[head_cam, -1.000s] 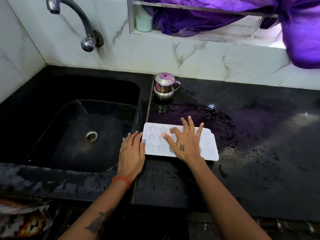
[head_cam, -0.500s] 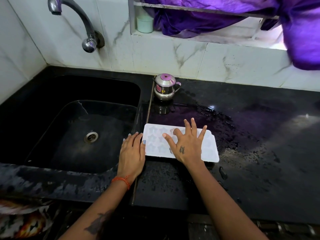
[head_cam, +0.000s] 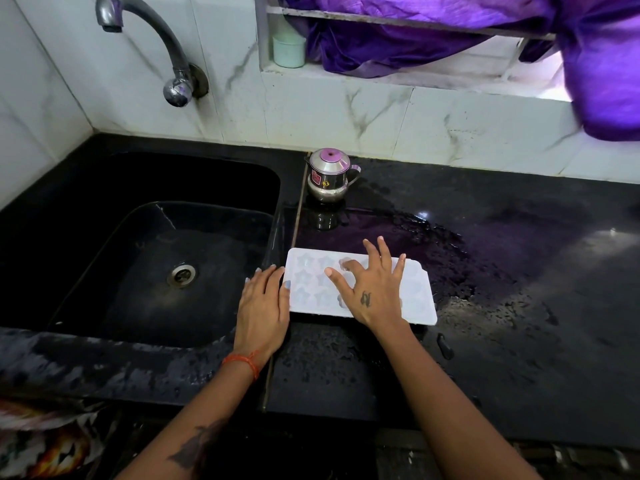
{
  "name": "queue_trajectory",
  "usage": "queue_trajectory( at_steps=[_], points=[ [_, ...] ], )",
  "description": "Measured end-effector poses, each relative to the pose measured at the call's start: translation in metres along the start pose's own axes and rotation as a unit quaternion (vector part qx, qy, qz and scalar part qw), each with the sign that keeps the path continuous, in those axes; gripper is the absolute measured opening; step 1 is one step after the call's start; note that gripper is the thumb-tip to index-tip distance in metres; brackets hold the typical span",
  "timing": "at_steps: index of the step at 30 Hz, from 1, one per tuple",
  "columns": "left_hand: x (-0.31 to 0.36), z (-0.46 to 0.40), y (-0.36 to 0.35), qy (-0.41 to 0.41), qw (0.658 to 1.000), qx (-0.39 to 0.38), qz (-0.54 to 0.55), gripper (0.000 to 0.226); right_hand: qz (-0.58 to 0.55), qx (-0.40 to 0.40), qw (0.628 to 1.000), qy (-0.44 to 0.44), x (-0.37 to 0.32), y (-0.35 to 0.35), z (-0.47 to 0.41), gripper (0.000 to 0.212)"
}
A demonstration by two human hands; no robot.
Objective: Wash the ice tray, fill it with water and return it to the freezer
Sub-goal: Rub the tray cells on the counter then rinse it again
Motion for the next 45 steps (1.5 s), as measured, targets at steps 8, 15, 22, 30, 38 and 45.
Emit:
queue_trajectory(
  at_steps=[8,15,22,30,38,45],
  points=[
    [0.0,0.0,0.0,0.002,1.0,0.0,0.001,0.07,0.004,0.001,1.0,0.008,0.001,-0.001,0.001,0.079],
    [0.0,0.0,0.001,0.004,1.0,0.001,0.001,0.07,0.044,0.008,0.999,0.0,0.0,0.0,0.003,0.075],
    [0.001,0.0,0.001,-0.001,1.0,0.0,0.002,0.07,0.02,0.026,0.999,0.0,0.001,0.003,0.001,0.075],
    [0.0,-0.001,0.001,0.0,1.0,0.001,0.008,0.067,-0.023,0.099,0.993,0.058,-0.019,0.001,-0.003,0.064],
    [0.001,-0.001,0.002,0.002,1.0,-0.001,0.006,0.068,-0.021,0.05,0.996,0.073,-0.023,-0.016,-0.005,0.065],
    [0.001,-0.001,0.001,0.002,1.0,-0.003,0.008,0.068,-0.006,0.009,0.998,0.067,-0.022,-0.02,-0.005,0.07]
  ],
)
Point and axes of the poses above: each hand's wrist, its own z-axis away from the middle knuckle, its own y-axis out of the back of the hand, x = y × z, the point moved 7 cm from there along -z, towards the middle knuckle, and after that the axes turned 15 degrees about -z, right-handed, at the moved point
